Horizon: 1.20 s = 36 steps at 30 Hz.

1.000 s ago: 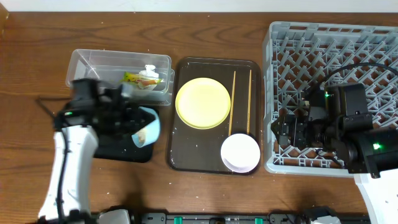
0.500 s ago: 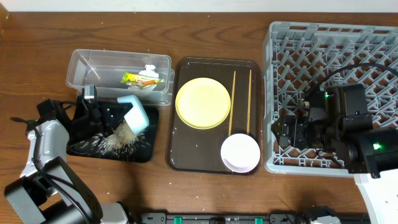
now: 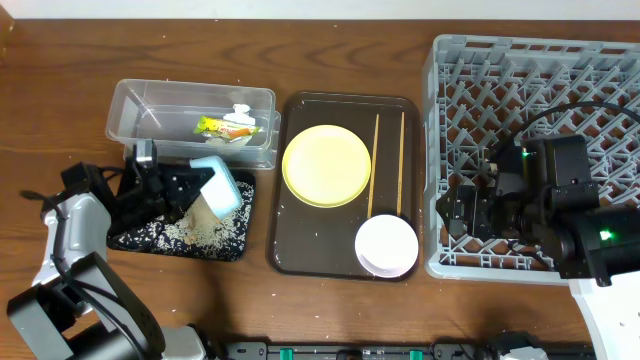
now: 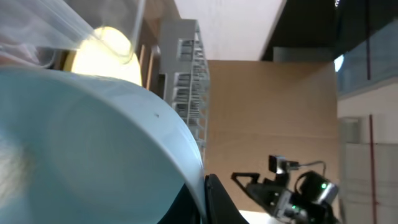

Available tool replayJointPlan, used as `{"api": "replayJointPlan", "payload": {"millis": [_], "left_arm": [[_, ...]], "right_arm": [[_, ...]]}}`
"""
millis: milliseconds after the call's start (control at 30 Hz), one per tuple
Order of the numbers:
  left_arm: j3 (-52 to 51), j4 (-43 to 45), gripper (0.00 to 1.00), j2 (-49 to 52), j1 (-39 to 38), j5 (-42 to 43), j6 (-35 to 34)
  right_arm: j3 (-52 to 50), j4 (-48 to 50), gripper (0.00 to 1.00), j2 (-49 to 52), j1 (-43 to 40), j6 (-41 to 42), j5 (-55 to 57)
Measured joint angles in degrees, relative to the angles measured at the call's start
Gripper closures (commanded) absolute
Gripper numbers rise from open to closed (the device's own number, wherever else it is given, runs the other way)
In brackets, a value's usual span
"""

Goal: Sort waste into correct bins and load items into the dishwasher rack
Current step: 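Set the empty blue bowl back on the brown tray with left gripper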

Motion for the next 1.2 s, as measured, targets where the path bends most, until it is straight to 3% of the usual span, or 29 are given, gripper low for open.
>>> {"api": "replayJointPlan", "payload": {"millis": [100, 200, 500, 733, 900, 1033, 1200], "left_arm": [[0.0, 2.8, 0.94, 0.0, 0.1, -4.8, -2.8], [0.0, -1.8, 0.94, 0.0, 0.3, -2.5, -3.5], [0.0, 4.4, 0.94, 0.0, -0.4, -2.3, -6.2], [0.0, -2.5, 0.94, -0.3, -4.2, -1.1, -4.5], [0.0, -5.2, 0.94, -2.3, -12.7, -2.7, -1.2], [0.0, -3.5, 0.94, -6.4, -24.7, -6.6, -1.4], [0.1, 4.2, 0.94, -8.8, -40.8, -23.1, -8.0]], "right_arm": [[0.0, 0.0, 0.09, 0.0, 0.0, 0.0, 0.0], [0.0, 0.0, 0.09, 0.0, 0.0, 0.0, 0.0], [0.0, 0.1, 0.09, 0.0, 0.0, 0.0, 0.0], [0.0, 0.2, 0.09, 0.0, 0.0, 0.0, 0.0], [0.0, 0.8, 0.09, 0.0, 0.0, 0.0, -0.1], [0.0, 1.0, 0.09, 0.0, 0.0, -0.3, -0.5], [0.0, 1.0, 0.09, 0.0, 0.0, -0.3, -0.8]]}}
